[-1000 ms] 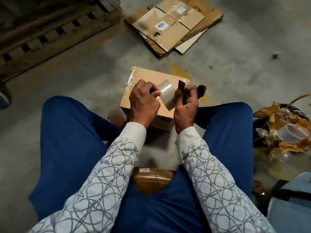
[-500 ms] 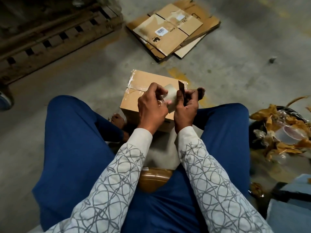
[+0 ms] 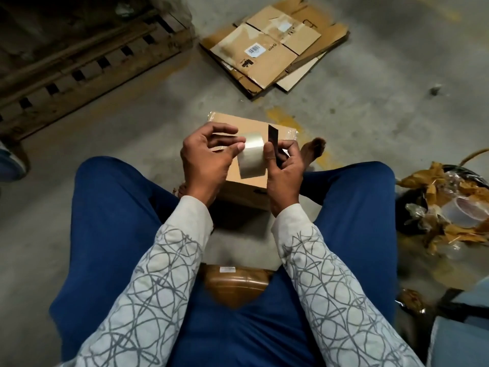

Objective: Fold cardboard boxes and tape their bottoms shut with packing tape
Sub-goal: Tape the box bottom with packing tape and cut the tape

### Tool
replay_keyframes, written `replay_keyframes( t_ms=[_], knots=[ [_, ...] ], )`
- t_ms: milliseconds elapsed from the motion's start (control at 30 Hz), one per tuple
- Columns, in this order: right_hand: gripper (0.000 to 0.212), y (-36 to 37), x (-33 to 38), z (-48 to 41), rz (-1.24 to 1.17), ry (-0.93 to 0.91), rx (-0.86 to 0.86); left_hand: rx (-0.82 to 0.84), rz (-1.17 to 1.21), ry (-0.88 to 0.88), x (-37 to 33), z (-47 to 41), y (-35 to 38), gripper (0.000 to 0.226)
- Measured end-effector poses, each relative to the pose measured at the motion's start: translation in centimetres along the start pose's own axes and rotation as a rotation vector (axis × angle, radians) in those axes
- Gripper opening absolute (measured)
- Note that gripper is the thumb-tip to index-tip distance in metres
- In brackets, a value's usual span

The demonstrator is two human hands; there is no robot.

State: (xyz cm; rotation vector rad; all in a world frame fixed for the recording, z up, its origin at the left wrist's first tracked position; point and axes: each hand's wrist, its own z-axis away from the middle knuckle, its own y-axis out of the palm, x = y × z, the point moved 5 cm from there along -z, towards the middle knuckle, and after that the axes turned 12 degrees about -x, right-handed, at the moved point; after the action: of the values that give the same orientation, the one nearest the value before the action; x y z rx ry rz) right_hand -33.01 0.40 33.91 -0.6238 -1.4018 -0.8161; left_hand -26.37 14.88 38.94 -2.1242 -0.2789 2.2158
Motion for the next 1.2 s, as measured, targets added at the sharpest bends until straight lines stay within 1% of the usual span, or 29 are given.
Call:
replay_keyframes(
  t_ms=[133, 200, 267, 367, 500, 567, 633, 667, 733, 767, 900, 967, 1033, 1100, 1167, 1200],
  knots=[
    [0.012, 0.4, -0.6, -0.1, -0.078, 0.170, 0.059, -0.045, 0.110, -0.249, 1.8, -1.0, -0.8, 0.026],
    [0.011, 0.6, -1.1, -0.1, -0.089, 0.231, 0.095, -0.038, 0.121, -0.325, 2.4, -1.3, -1.0, 0.025],
    [0.009, 0.8, -1.9, -0.1, -0.065, 0.281, 0.118, -0.029, 0.130, -0.358, 2.8, -1.5, -1.2, 0.026],
    [0.009, 1.1, -4.3, -0.8, 0.060, 0.377, 0.121, 0.019, 0.064, -0.323, 3.7, -2.1, -1.7, 0.031],
    [0.011, 0.9, -10.1, -2.5, 0.437, 0.498, 0.121, 0.098, -0.085, -0.225, 5.3, -3.1, -2.0, 0.040],
    [0.012, 1.3, -11.9, -3.5, 0.488, 0.518, 0.129, 0.109, -0.152, -0.188, 5.8, -3.4, -1.8, 0.042],
    [0.013, 2.0, -12.2, -4.9, 0.519, 0.454, 0.121, 0.109, -0.186, -0.170, 6.0, -4.0, -1.6, 0.040],
    [0.024, 2.2, -12.2, -5.8, 0.632, 0.373, 0.130, 0.107, -0.201, -0.162, 6.1, -4.4, -1.6, 0.039],
    [0.046, 1.8, -12.6, -7.6, 0.969, 0.178, 0.161, 0.100, -0.235, -0.152, 6.2, -4.8, -1.8, 0.037],
    [0.051, 1.5, -13.2, -8.2, 1.088, 0.112, 0.185, 0.096, -0.247, -0.145, 6.2, -4.9, -2.0, 0.036],
    [0.058, 1.1, -15.9, -10.0, 1.346, -0.024, 0.372, 0.087, -0.298, -0.149, 7.6, -4.7, -2.5, 0.035],
    [0.063, 1.1, -16.8, -10.4, 1.422, -0.056, 0.424, 0.084, -0.318, -0.177, 8.9, -4.7, -2.7, 0.038],
    [0.067, 1.2, -17.4, -10.5, 1.464, -0.082, 0.435, 0.079, -0.318, -0.202, 10.0, -4.7, -2.9, 0.042],
    [0.067, 1.1, -18.0, -10.4, 1.494, -0.105, 0.430, 0.075, -0.310, -0.206, 10.3, -4.7, -2.8, 0.043],
    [0.065, 1.1, -18.4, -10.2, 1.516, -0.170, 0.433, 0.083, -0.300, -0.213, 10.3, -4.9, -2.5, 0.042],
    [0.064, 1.1, -18.8, -10.1, 1.524, -0.167, 0.451, 0.085, -0.298, -0.217, 10.3, -5.0, -2.4, 0.042]
  ],
)
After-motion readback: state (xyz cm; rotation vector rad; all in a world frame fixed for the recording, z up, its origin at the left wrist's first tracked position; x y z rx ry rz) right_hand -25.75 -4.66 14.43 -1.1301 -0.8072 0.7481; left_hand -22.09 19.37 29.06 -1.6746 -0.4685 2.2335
